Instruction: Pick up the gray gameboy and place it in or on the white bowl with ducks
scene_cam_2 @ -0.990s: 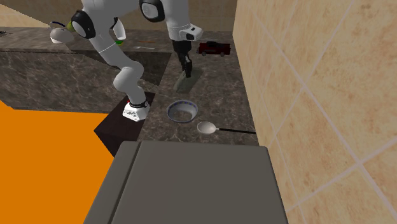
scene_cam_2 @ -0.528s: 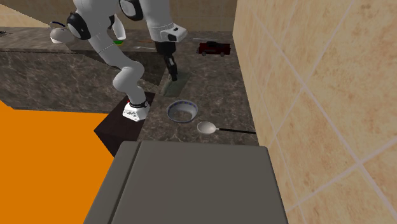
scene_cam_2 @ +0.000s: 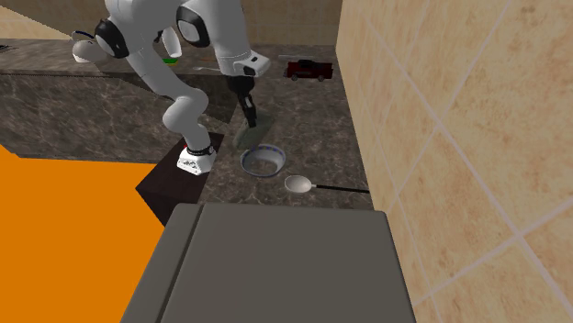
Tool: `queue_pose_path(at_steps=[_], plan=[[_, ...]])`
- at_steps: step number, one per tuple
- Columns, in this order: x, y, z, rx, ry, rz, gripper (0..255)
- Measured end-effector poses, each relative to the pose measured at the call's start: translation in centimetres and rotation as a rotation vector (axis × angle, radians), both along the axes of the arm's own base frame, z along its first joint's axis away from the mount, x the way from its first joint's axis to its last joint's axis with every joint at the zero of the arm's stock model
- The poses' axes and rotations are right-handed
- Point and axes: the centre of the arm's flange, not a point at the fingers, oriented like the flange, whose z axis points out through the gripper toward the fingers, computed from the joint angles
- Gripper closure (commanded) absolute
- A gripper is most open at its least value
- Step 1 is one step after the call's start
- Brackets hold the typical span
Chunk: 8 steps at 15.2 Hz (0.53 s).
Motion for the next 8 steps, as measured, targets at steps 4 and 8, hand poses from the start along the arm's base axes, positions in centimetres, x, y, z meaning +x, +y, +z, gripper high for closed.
queue_pose_path(at_steps=[4,8], plan=[[-0.1,0.0,-2.2,0.000,0.000,0.000,255],[-0.1,0.0,-4.4,0.000,0.000,0.000,255]])
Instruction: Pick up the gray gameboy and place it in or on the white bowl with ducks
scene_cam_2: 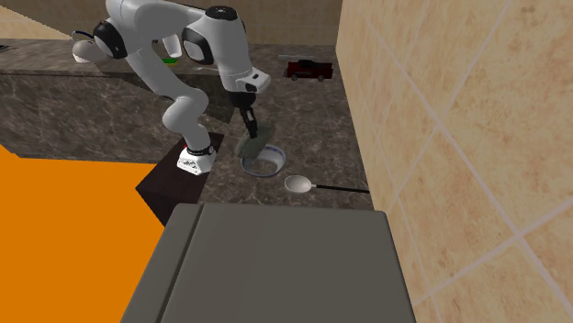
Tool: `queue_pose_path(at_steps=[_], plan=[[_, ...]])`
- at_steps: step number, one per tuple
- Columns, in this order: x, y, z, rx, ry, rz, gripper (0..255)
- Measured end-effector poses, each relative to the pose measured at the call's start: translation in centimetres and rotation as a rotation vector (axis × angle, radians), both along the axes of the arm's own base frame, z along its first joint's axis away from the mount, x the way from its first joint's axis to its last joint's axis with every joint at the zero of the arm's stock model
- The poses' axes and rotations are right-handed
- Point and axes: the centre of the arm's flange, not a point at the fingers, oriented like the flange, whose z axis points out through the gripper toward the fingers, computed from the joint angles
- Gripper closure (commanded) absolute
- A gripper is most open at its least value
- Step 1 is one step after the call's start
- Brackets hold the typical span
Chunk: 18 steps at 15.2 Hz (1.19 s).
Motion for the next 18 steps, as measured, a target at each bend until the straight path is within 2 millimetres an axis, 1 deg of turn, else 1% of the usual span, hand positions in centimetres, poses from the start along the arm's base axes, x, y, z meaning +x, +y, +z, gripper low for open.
queue_pose_path(at_steps=[5,11,12,18], plan=[[0.0,0.1,-2.4,0.000,0.000,0.000,255],[0.0,0.1,-2.8,0.000,0.000,0.000,255],[0.0,0.1,-2.8,0.000,0.000,0.000,0],[0.0,0.1,-2.8,0.000,-0.001,0.000,0]])
